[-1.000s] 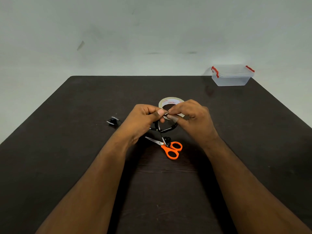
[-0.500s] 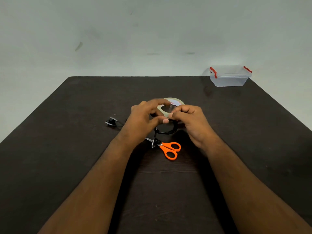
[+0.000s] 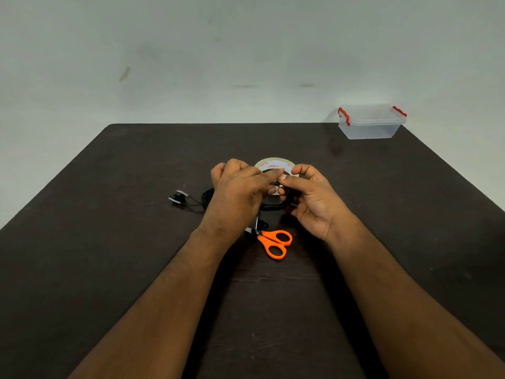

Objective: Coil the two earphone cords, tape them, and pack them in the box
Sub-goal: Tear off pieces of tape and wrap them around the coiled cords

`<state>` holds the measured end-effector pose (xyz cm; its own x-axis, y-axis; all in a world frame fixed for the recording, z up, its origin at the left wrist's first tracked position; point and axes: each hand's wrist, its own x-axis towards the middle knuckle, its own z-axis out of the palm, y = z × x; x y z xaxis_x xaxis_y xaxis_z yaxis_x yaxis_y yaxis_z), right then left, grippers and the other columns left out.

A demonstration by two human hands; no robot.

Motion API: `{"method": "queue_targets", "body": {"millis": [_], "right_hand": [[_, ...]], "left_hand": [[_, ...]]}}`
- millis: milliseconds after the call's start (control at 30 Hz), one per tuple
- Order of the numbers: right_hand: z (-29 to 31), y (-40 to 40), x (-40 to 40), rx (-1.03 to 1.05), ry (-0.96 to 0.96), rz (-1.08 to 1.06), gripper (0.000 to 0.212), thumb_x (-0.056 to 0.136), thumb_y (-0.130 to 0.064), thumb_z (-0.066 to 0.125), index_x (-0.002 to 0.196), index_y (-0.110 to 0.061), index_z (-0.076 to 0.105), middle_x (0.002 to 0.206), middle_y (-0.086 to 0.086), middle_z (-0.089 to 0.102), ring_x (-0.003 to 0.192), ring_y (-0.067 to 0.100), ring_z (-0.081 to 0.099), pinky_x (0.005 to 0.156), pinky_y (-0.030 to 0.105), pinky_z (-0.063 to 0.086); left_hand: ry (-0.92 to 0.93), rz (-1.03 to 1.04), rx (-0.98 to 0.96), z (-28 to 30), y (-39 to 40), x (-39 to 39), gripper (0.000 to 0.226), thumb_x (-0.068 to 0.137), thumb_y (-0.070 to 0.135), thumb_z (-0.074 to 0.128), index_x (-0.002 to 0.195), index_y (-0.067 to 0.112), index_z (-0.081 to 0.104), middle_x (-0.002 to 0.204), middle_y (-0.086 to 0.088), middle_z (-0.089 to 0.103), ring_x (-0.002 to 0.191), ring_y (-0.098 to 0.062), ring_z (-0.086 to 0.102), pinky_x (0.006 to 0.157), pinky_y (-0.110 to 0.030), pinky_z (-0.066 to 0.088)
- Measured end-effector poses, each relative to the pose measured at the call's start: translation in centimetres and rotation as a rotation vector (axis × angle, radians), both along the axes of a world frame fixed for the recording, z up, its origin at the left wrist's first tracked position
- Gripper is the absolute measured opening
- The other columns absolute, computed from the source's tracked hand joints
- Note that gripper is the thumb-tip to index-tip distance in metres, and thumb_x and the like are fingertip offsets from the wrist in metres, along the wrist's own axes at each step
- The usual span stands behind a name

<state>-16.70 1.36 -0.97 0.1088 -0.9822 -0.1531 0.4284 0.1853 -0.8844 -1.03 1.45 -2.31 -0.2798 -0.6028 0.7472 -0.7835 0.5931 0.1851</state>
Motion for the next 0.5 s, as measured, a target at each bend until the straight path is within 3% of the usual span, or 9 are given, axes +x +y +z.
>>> {"method": "queue_targets", "body": {"millis": [200, 367, 500], "right_hand": [[-0.01, -0.06, -0.16, -0.012, 0.029, -0.019, 0.03, 0.079, -0.005, 0.071, 0.09, -0.021, 0.048, 0.079, 0.004, 0.069, 0.061, 0.012, 0.063, 0.058, 0.024, 0.048], [0.12, -0.1, -0.32, -0.092, 0.138, 0.0, 0.034, 0.078, -0.003, 0.072, 0.087, -0.02, 0.044, 0.079, 0.009, 0.07, 0.059, 0.015, 0.065, 0.053, 0.025, 0.046], [-0.04, -0.01, -0.28, -0.26, 0.266, 0.078, 0.042, 0.068, 0.001, 0.078, 0.098, -0.014, 0.052, 0.076, 0.008, 0.07, 0.072, 0.023, 0.063, 0.065, 0.035, 0.047]], "left_hand": [[-0.016, 0.064, 0.032, -0.06, 0.0, -0.29, 0.035, 0.078, 0.012, 0.074, 0.109, 0.026, 0.071, 0.079, 0.009, 0.068, 0.082, -0.024, 0.055, 0.076, -0.031, 0.02], [-0.013, 0.1, 0.085, 0.07, 0.08, 0.15, 0.026, 0.079, 0.012, 0.075, 0.099, 0.027, 0.074, 0.078, 0.01, 0.067, 0.084, -0.021, 0.053, 0.077, -0.027, 0.013], [0.003, 0.153, 0.108, 0.2, 0.2, 0.24, 0.014, 0.082, 0.015, 0.07, 0.093, 0.022, 0.073, 0.077, 0.007, 0.068, 0.085, -0.023, 0.055, 0.077, -0.03, 0.016]]}}
